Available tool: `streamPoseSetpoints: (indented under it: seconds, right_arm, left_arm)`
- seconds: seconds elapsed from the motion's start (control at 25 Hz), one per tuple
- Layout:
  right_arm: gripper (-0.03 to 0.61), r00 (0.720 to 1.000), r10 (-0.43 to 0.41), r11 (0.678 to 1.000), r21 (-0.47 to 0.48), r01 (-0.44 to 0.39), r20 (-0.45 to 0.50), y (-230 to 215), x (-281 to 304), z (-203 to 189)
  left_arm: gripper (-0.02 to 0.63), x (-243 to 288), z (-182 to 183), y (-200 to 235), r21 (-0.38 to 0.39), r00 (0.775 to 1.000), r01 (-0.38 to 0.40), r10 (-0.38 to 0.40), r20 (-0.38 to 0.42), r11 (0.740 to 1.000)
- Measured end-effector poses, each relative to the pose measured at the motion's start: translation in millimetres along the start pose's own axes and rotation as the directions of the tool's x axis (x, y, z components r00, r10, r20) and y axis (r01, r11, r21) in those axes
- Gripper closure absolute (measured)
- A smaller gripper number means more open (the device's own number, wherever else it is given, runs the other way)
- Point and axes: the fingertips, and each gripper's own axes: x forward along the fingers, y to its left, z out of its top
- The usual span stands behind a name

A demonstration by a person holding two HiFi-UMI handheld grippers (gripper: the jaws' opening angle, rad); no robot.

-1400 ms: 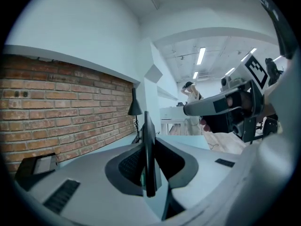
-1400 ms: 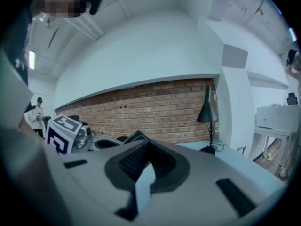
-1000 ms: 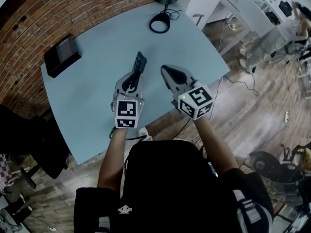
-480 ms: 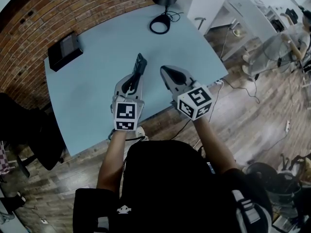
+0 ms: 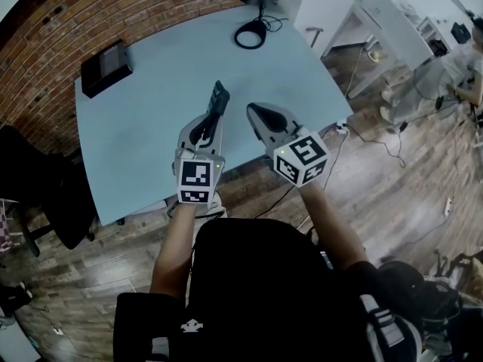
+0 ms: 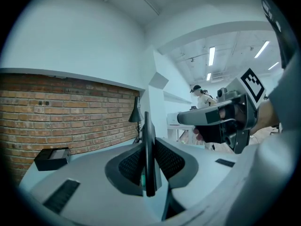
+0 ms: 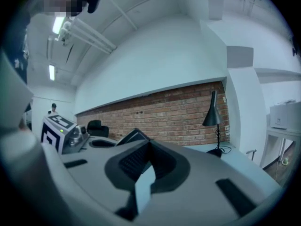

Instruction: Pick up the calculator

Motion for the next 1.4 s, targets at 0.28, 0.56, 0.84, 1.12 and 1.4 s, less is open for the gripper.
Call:
streamPoseSetpoints:
  seconds: [0.28,0.56,0.84,1.12,1.4]
  right_arm:
    - [0.574,0.999,0.037,0.999,-0.012,-0.037,0.005,12.0,-19.9,-3.8]
    - [0.574,0.997,0.072,0.997,-0.013,-0.072,0.019,27.1,-36.1,-2.3]
    - [0.574,0.995,0.096,0.995,-0.007,-0.095,0.019,40.9,-58.6,-6.8]
    - [0.574,0.993,0.108,0.994,0.004,-0.108,0.045,58.1,-83.7,-7.1]
    - [0.574,0.991,0.124,0.992,-0.004,-0.124,0.051,68.7,-108.9,-6.4]
  left_arm:
    - [0.546,-21.9,1.5,-18.7,0.011,0.999,-0.039,0.039,0.01,0.999]
    - [0.546,-43.6,4.7,-32.2,0.02,0.998,-0.067,0.067,0.018,0.998]
    - [0.546,-66.9,6.3,-51.4,0.021,0.996,-0.089,0.088,0.021,0.996]
    - [0.546,-92.4,9.2,-71.8,-0.005,0.995,-0.095,0.095,0.035,0.995]
    - [0.546,-110.4,21.2,-96.8,0.002,0.993,-0.104,0.104,0.063,0.995]
